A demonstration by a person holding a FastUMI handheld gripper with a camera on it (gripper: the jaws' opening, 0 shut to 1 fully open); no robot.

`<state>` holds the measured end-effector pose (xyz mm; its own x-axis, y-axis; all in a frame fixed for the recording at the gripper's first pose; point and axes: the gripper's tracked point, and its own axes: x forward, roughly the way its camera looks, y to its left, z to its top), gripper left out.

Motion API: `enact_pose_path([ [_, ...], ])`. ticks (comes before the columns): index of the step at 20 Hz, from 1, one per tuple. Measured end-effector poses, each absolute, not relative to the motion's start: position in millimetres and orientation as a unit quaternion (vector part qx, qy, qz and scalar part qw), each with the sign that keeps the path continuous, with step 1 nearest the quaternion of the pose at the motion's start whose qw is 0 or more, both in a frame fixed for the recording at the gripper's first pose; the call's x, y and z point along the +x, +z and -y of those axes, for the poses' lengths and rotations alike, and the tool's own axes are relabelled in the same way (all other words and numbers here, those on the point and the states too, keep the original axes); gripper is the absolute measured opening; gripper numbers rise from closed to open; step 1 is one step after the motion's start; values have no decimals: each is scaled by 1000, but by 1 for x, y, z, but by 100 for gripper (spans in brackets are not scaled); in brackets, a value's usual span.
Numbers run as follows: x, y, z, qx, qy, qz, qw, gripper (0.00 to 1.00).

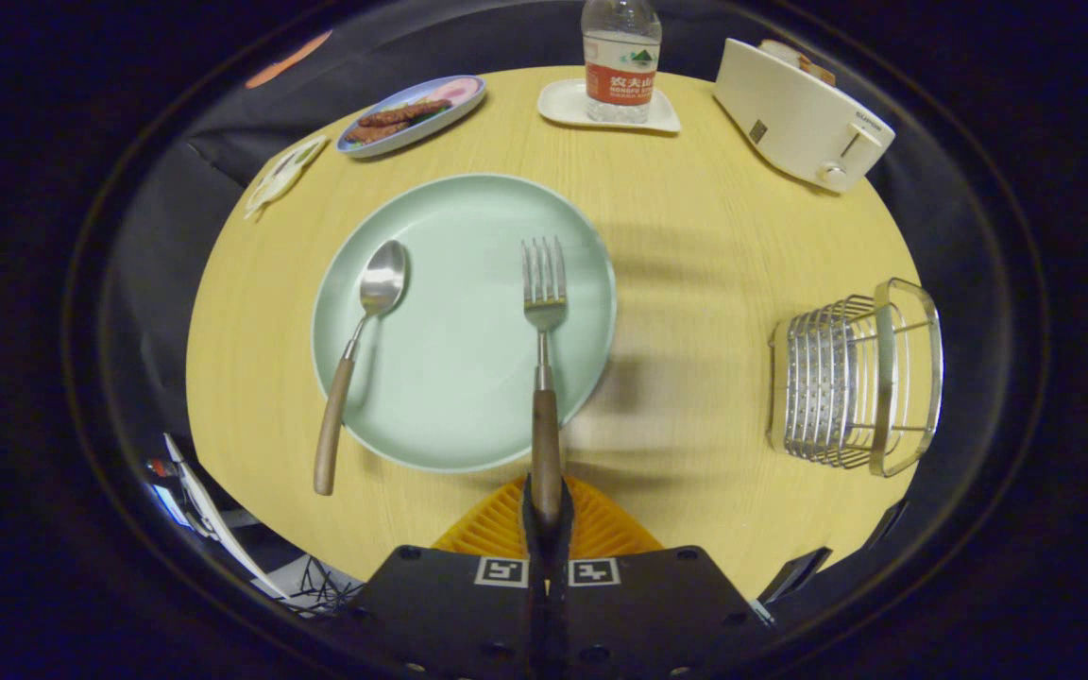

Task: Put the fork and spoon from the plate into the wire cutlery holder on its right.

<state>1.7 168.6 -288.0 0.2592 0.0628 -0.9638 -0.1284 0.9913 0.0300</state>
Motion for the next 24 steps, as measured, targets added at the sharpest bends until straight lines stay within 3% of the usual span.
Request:
enact_pose_path([
  [6,-14,-211,-157,-10,97,-587,804,1],
  [12,-29,-139,-56,-21,51,-595,802,0],
  [15,-39,-138,-16,-16,24,-632,774,0],
  [24,-49,-155,4,24,25,-732,681,1],
])
